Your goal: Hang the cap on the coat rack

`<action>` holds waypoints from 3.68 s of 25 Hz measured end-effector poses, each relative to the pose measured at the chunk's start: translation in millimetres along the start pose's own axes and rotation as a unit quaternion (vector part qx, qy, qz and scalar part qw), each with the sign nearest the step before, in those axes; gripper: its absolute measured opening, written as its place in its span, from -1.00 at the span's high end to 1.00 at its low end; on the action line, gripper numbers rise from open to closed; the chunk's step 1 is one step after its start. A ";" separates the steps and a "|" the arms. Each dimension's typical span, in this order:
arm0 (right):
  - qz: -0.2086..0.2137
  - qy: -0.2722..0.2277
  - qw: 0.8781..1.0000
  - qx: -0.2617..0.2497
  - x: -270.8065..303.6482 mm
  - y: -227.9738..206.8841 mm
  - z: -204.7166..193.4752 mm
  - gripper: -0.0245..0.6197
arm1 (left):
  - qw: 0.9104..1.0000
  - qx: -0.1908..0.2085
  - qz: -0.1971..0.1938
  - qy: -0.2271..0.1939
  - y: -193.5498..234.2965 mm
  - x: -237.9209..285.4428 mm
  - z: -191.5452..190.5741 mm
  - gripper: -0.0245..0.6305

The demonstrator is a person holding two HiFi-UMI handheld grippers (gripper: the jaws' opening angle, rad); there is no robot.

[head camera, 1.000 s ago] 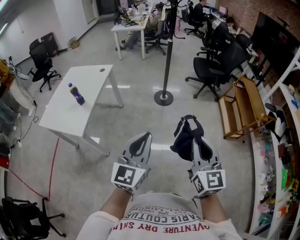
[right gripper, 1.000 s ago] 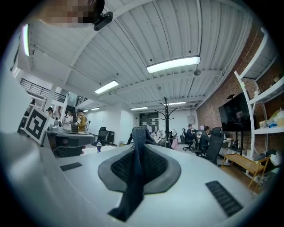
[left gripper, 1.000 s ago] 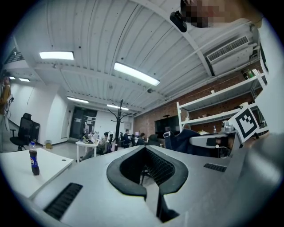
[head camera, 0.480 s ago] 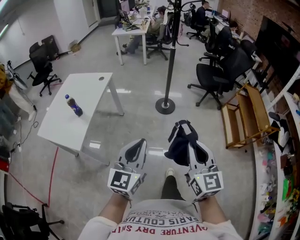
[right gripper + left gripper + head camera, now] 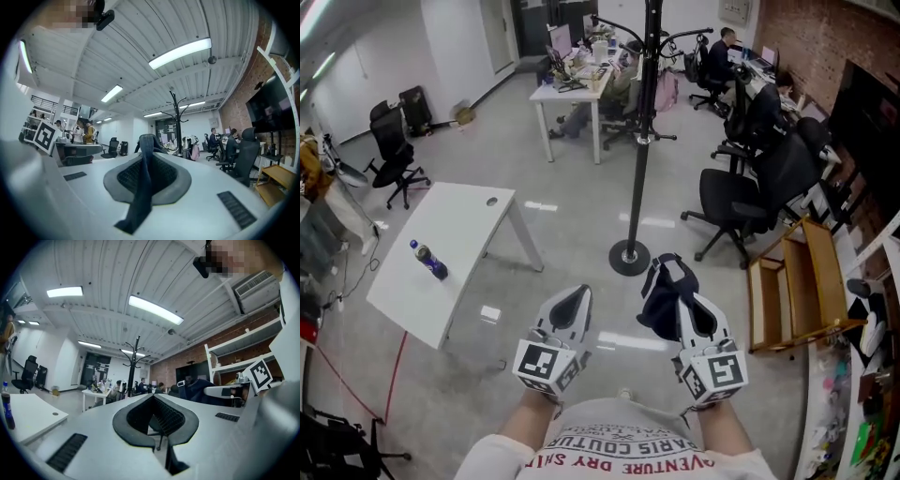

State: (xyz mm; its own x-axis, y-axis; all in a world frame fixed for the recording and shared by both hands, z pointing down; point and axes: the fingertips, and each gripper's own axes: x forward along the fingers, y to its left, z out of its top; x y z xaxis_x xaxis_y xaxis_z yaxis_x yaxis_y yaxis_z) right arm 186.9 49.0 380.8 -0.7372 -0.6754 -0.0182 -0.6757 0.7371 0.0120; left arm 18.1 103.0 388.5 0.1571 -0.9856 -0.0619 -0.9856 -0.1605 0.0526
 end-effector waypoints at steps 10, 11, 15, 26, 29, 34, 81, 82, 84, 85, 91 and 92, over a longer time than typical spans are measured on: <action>0.001 -0.001 1.000 0.003 111.9 -99.6 -0.6 0.84 | 0.999 0.009 0.032 0.004 48.3 134.5 -6.1 0.91; 0.000 0.001 1.000 0.007 123.1 -104.6 -2.2 0.84 | 0.999 0.008 0.030 0.005 55.0 145.0 -7.9 0.91; -0.009 0.002 1.000 0.009 171.4 -122.8 -6.1 0.84 | 1.000 0.002 0.015 0.000 85.9 193.3 -12.7 0.91; -0.098 -0.029 0.995 -0.004 381.6 -162.1 33.6 0.84 | 0.998 0.010 -0.066 -0.020 256.8 369.3 22.7 0.91; -0.120 -0.037 0.992 -0.012 429.6 -172.8 48.1 0.84 | 0.996 0.005 -0.091 -0.022 293.6 412.7 29.6 0.91; -0.139 -0.058 0.988 -0.041 486.3 -192.9 79.0 0.84 | 0.992 0.013 -0.119 -0.028 326.7 471.9 40.1 0.91; -0.090 -0.098 0.990 -0.054 631.7 -279.4 137.8 0.84 | 0.996 -0.013 -0.087 0.015 341.9 555.6 -6.3 0.91; -0.091 -0.098 0.990 -0.052 632.0 -280.1 134.3 0.84 | 0.996 -0.012 -0.089 0.016 341.9 556.3 -7.3 0.91; -0.091 -0.097 0.990 -0.041 633.1 -280.8 127.2 0.84 | 0.996 -0.012 -0.091 0.017 343.4 557.4 -7.5 0.91; -0.088 -0.098 0.991 -0.035 633.6 -280.5 124.6 0.84 | 0.995 -0.012 -0.093 0.017 344.4 558.1 -6.8 0.91; -0.094 -0.105 0.990 -0.022 630.3 -281.7 120.9 0.84 | 0.994 -0.005 -0.107 0.010 344.7 566.4 3.1 0.91; -0.094 -0.104 0.990 -0.023 630.3 -279.9 121.3 0.84 | 0.994 -0.004 -0.109 0.009 345.6 566.9 5.3 0.91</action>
State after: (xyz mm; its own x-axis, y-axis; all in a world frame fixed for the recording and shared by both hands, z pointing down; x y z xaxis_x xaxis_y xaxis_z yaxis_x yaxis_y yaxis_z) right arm -88.0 -580.4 244.7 -0.5847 -0.7779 -0.2303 -0.8038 0.5940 0.0344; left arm -233.7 -510.9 366.3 0.3683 -0.9281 -0.0554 -0.9275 -0.3709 0.0472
